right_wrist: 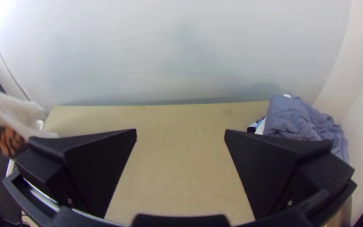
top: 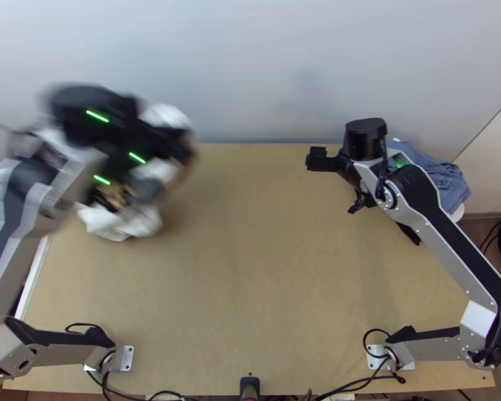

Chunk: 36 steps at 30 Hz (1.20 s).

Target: Fold the t-shirt

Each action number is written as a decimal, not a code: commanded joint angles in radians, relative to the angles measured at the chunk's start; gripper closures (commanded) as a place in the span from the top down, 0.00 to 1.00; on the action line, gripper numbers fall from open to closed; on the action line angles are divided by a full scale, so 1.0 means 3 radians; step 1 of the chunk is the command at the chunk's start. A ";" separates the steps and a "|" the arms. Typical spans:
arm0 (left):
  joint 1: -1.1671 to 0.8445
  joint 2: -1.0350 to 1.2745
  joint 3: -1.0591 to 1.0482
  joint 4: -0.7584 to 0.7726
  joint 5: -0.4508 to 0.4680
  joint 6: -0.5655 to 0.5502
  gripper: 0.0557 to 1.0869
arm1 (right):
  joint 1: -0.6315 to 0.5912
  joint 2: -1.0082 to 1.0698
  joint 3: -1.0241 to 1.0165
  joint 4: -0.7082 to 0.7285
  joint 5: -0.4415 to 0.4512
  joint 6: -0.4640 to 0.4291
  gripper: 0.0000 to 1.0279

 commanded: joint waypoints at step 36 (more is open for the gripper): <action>0.0774 -0.0498 -0.2026 -0.0092 -0.0057 -0.0046 0.96 | 0.0835 0.0518 -0.0438 -0.0083 -0.0442 0.0122 0.95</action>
